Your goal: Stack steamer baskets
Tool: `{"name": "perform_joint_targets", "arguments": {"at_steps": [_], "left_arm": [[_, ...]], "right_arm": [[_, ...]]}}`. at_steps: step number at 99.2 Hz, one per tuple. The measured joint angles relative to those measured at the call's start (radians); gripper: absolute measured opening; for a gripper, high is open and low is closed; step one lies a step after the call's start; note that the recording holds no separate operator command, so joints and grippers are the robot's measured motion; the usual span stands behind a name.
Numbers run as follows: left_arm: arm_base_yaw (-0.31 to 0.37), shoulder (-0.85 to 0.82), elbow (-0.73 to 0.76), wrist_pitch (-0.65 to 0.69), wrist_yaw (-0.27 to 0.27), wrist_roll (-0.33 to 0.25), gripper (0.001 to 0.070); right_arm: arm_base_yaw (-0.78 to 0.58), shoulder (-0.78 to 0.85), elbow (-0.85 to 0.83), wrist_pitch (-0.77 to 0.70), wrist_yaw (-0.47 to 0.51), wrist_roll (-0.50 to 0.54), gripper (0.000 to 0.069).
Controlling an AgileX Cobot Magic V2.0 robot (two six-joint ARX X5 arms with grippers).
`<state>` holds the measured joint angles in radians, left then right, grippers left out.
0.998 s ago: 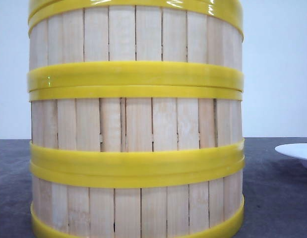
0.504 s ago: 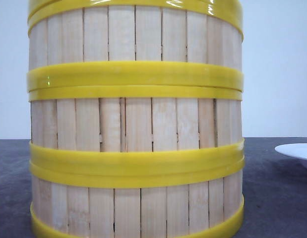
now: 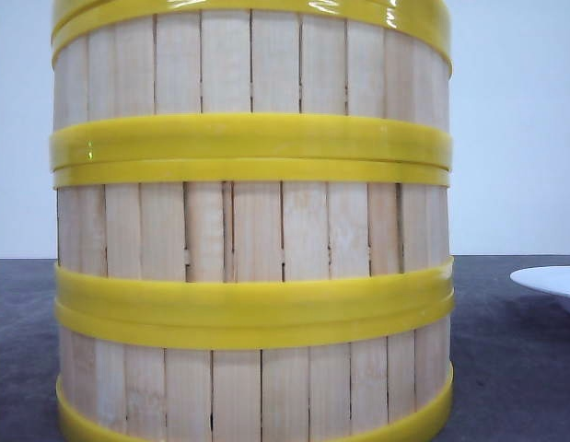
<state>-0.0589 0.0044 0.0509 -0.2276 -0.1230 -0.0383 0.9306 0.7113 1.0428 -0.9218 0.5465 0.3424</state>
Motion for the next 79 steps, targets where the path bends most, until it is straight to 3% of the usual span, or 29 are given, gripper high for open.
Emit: {"name": "perform_joint_targets", "arguments": {"at_steps": [54, 79], "left_arm": [[0.0, 0.0, 0.0, 0.0, 0.0, 0.0, 0.0024], [0.0, 0.0, 0.0, 0.0, 0.0, 0.0, 0.0024]], "right_arm": [[-0.014, 0.0, 0.0, 0.0, 0.039, -0.024, 0.001], [-0.22, -0.026, 0.0, 0.087, 0.074, -0.058, 0.001]]}}
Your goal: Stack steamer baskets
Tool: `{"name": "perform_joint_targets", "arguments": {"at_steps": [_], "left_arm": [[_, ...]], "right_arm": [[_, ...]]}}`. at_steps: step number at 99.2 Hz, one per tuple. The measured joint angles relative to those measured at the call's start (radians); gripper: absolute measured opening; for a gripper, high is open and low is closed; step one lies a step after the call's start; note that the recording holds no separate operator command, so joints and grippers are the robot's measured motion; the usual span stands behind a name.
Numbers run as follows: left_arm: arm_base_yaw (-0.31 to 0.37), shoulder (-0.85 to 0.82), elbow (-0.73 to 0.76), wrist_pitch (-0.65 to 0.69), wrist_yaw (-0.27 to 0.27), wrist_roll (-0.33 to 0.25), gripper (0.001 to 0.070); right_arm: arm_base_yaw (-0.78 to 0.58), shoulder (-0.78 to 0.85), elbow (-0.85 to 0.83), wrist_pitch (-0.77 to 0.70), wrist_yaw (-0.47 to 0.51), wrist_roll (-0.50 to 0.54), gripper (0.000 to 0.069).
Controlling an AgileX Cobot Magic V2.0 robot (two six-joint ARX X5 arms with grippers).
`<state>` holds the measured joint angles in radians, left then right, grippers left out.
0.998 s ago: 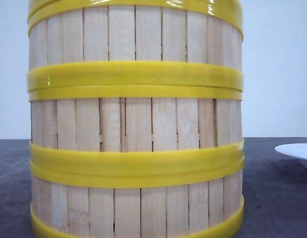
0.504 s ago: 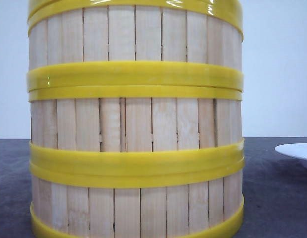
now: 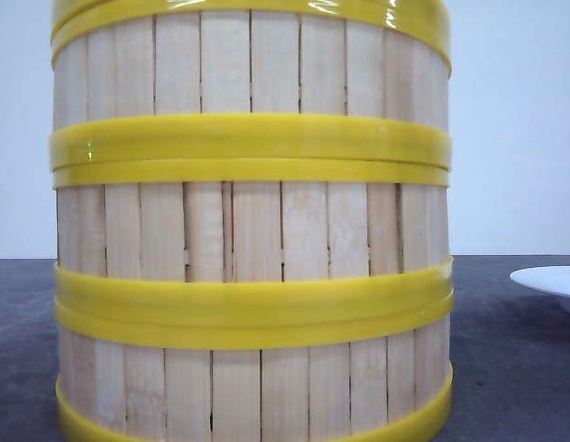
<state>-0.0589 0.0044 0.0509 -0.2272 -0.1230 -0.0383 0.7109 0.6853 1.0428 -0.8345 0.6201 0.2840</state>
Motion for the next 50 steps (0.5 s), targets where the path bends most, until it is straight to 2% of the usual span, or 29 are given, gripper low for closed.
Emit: {"name": "perform_joint_targets", "arguments": {"at_steps": [12, 30, 50], "left_arm": [[0.0, 0.0, 0.0, 0.0, 0.0, 0.0, 0.0024], [0.0, 0.0, 0.0, 0.0, 0.0, 0.0, 0.0024], [0.0, 0.0, 0.0, 0.0, 0.0, 0.0, 0.0024]], "right_arm": [[-0.171, -0.026, -0.011, 0.098, -0.076, -0.058, 0.001], [-0.467, -0.102, -0.13, 0.248, -0.356, -0.181, 0.001], [-0.677, -0.223, -0.35, 0.394, -0.447, -0.229, 0.001]]}}
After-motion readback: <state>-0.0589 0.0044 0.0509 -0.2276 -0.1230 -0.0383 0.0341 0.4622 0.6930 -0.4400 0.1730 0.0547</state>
